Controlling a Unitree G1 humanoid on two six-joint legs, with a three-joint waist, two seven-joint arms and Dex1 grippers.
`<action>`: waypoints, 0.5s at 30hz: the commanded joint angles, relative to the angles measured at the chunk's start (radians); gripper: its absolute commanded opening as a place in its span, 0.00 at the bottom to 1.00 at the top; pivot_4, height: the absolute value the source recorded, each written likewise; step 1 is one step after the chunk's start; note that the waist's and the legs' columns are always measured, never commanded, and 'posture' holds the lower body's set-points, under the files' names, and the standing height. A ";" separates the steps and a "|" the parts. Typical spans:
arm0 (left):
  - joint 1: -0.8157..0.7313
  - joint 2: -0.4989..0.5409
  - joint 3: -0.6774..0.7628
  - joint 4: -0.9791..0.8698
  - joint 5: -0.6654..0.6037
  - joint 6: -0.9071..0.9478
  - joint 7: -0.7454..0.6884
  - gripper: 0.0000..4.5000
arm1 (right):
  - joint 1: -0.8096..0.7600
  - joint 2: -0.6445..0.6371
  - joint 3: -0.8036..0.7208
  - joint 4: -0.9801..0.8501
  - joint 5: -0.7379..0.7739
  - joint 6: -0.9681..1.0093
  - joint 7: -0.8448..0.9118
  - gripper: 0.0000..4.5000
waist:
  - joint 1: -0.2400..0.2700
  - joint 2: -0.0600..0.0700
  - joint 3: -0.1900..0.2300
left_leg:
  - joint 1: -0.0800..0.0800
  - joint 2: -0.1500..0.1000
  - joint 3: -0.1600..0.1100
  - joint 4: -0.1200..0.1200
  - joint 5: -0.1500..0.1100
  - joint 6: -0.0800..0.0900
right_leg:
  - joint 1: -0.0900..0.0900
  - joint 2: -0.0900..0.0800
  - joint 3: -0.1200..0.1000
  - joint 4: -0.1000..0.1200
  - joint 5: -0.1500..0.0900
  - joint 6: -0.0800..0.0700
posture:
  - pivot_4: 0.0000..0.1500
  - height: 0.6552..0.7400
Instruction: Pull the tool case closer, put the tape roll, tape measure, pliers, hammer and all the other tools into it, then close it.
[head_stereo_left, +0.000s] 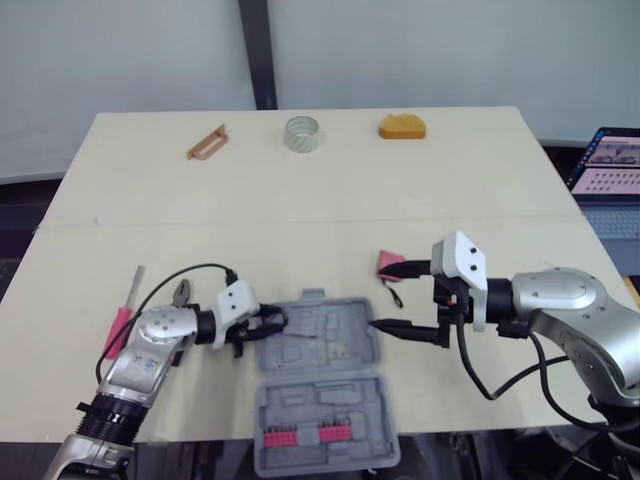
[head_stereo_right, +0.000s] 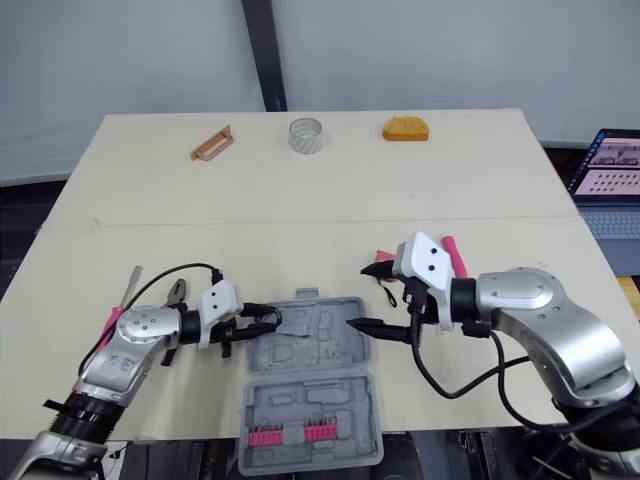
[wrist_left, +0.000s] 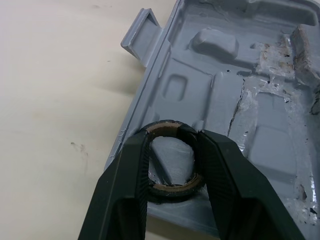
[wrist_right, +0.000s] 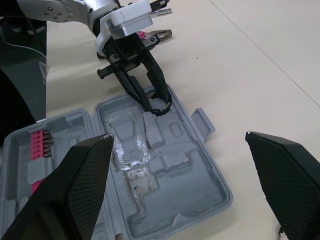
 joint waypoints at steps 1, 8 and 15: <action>0.004 0.010 -0.007 0.018 0.017 0.004 -0.001 0.38 | -0.010 0.001 -0.016 -0.010 0.010 -0.022 0.011 1.00 | 0.000 0.000 0.000 | 0.000 0.000 0.000 0.000 0.000 0.000 | 0.000 0.000 0.000 0.000 0.000 0.000 | 1.00 1.00; -0.007 -0.013 0.060 -0.041 -0.103 0.117 -0.010 0.43 | -0.006 0.009 -0.025 0.007 0.015 -0.029 0.012 1.00 | 0.000 0.000 0.000 | 0.000 0.000 0.000 0.000 0.000 0.000 | 0.000 0.000 0.000 0.000 0.000 0.000 | 1.00 1.00; 0.021 0.105 0.248 -0.206 -0.295 0.366 -0.030 0.99 | 0.058 0.009 -0.159 0.084 0.086 -0.024 0.015 1.00 | 0.000 0.000 0.000 | 0.000 0.001 0.000 0.000 0.000 0.000 | 0.000 0.000 0.000 0.000 0.000 0.000 | 1.00 1.00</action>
